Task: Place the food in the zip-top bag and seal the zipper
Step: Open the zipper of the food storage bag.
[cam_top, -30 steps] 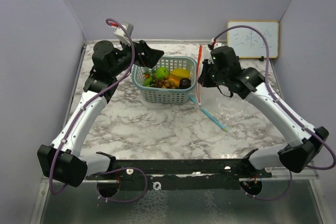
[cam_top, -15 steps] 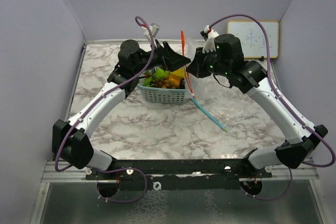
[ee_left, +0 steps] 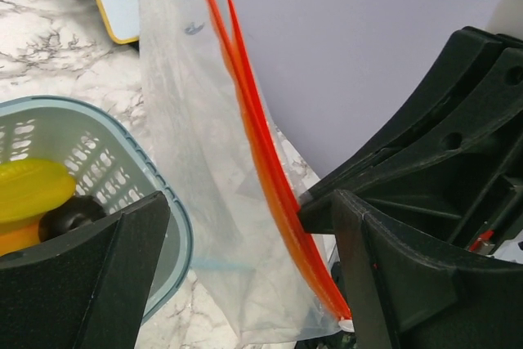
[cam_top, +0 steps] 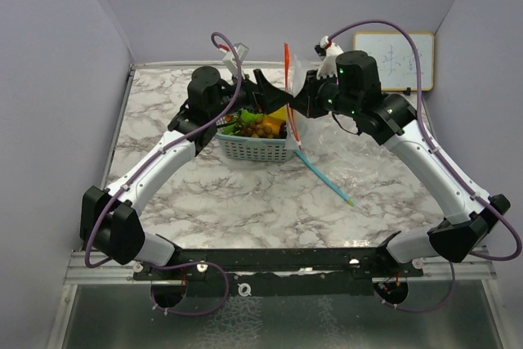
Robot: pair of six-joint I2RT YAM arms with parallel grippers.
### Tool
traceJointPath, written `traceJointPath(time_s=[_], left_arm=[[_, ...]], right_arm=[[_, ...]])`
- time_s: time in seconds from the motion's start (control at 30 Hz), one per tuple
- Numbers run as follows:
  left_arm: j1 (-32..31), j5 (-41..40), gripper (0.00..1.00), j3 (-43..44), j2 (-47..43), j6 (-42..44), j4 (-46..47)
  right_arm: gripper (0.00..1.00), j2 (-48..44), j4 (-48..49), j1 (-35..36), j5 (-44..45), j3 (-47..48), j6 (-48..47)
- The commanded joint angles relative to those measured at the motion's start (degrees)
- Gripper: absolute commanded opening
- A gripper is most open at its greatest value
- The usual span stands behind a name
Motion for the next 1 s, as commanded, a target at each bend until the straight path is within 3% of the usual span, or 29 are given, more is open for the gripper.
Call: traceJointPath(time_s=[0.0,0.13,0.4,0.53,0.77,0.97], left_arm=[[-0.2,-3.9,0.78,-0.8,-0.8,2.0,-0.6],[-0.2,-3.8,0.67,-0.7,-0.2,2.2,-0.3],[-0.2,-5.7,0.57,0.1,1.0,3.1,-0.2],[-0.2,-5.3,0.57,1.3,3.0,1.8,1.3],[-0.2,-2.9,0.67,3.3,7.1,-3.5,6.3],[-0.2,-1.3,0.53,3.6,8.0,-5.2,8.7]], right_arm=[[0.02,-2.0,0.3,0.3,-2.7,3.6,0.1],[0.02,-2.2,-1.3,0.2,-0.8,5.2,-0.1],[0.02,-1.8,-3.1,0.2,-2.1,7.6,-0.8],[0.02,-1.9,-2.8,0.2,-3.3,6.9,-0.9],[0.02,-1.5,-1.2,0.3,-4.3,5.7,0.5],[0.02,-1.1,-1.4,0.2,-1.4,4.4,0.6]])
